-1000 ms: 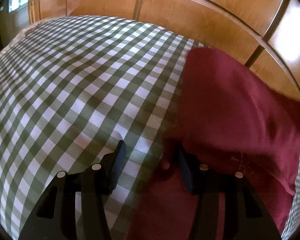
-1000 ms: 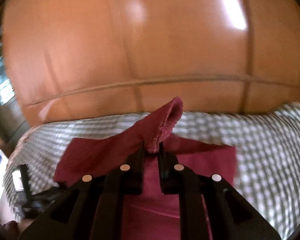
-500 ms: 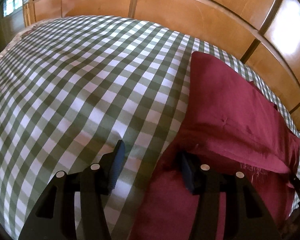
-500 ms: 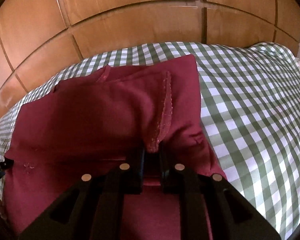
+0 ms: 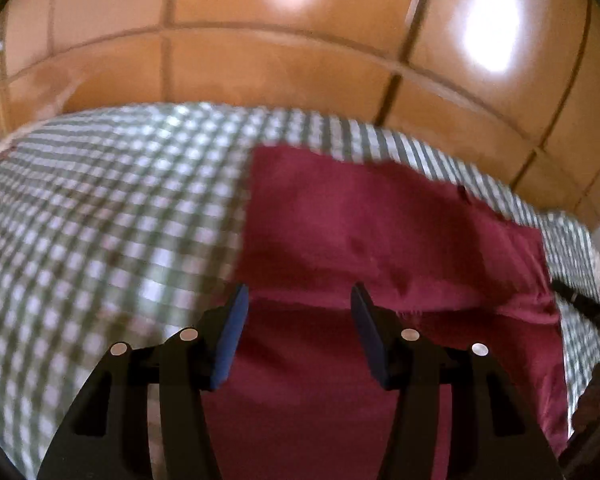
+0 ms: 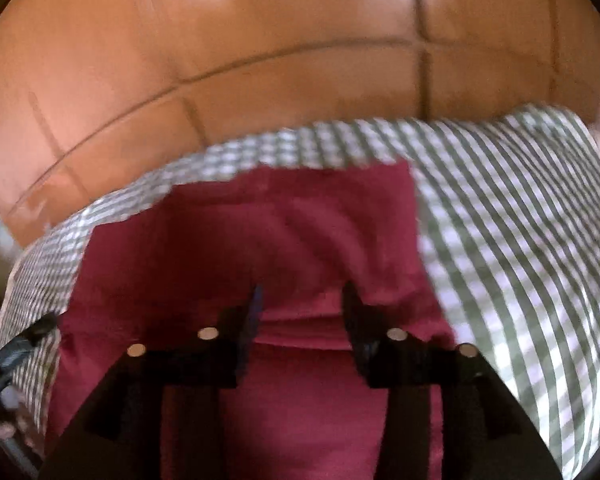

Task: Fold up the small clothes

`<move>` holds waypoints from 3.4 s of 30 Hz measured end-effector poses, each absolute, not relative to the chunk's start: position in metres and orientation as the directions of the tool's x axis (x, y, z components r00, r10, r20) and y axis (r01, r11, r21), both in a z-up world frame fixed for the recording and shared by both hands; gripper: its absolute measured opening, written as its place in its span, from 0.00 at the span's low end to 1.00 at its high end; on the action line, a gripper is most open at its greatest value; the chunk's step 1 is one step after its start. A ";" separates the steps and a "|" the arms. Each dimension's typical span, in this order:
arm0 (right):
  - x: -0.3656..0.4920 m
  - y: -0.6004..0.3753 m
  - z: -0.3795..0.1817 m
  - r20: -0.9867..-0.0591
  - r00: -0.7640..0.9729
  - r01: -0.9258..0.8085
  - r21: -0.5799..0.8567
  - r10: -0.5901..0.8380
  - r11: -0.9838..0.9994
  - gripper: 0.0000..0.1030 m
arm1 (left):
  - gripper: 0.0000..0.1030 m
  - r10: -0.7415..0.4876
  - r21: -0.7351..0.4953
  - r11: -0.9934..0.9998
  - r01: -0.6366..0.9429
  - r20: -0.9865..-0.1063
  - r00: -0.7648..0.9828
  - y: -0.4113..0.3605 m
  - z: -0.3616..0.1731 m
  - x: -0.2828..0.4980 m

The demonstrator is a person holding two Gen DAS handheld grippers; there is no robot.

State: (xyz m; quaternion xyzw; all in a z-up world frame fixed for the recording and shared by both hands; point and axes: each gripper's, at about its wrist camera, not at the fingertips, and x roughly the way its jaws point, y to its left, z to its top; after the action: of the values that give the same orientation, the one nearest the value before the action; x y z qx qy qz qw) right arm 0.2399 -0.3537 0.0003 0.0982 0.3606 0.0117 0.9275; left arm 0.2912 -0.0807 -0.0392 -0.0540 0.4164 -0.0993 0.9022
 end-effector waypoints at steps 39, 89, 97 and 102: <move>0.255 -0.329 -0.060 -0.693 0.708 -0.022 0.171 0.136 0.985 0.83 | 0.51 -0.219 -0.168 0.976 0.139 -0.751 0.623 -0.085 -0.082 0.380; 0.047 -0.426 -0.066 -0.840 0.520 0.114 0.246 0.153 0.963 0.71 | 0.52 -0.358 -0.258 0.921 0.292 -0.856 0.373 -0.014 -0.084 0.070; 0.014 -0.383 -0.074 -0.888 0.380 -0.049 0.261 0.259 0.964 0.33 | 0.09 -0.393 -0.293 0.903 0.315 -0.861 0.324 -0.013 -0.085 0.063; 0.028 -0.391 -0.049 -0.803 0.434 -0.045 0.432 0.407 0.901 0.11 | 0.08 -0.557 -0.470 0.827 0.308 -0.759 0.337 -0.002 -0.055 0.078</move>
State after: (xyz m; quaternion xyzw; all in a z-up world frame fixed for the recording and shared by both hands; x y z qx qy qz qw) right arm 0.0283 -0.3915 -0.0487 0.1762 0.5140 0.1364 0.8283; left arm 0.0775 -0.0018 -0.0551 -0.1219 0.5097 -0.2676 0.8085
